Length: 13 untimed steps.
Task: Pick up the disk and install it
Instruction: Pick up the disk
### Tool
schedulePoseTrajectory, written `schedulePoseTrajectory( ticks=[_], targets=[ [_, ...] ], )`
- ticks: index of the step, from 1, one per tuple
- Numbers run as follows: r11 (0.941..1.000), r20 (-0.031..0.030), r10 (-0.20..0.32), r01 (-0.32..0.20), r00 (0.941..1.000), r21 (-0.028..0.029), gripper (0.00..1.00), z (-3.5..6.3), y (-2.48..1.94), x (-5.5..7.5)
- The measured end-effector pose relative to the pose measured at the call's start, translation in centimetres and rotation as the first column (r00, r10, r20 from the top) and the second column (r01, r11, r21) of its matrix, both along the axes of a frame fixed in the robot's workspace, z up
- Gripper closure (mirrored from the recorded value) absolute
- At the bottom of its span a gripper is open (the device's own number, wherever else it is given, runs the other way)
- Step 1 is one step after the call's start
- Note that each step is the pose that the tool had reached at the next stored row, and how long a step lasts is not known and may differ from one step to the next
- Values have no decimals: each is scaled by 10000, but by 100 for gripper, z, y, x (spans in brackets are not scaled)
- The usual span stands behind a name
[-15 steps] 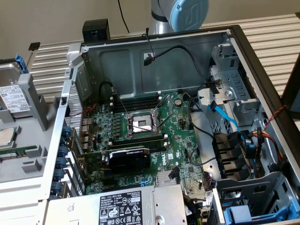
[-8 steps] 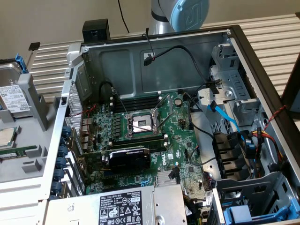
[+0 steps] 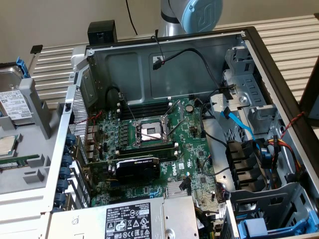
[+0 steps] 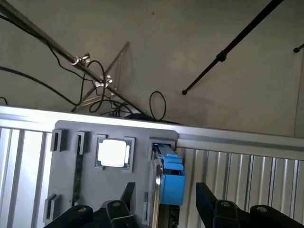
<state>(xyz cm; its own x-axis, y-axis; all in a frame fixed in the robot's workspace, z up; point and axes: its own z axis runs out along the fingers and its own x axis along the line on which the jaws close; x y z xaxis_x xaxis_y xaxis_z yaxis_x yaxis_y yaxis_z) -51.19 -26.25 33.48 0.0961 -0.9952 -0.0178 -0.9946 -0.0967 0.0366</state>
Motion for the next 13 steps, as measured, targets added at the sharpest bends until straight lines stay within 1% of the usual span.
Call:
schedulePoseTrajectory(
  ticks=[4,13],
  targets=[
    [10000,-27,1,-1,10000,60,38,-56,-4,11],
    [9999,-73,1,0,10000,152,38,-213,-10,14]
  ],
)
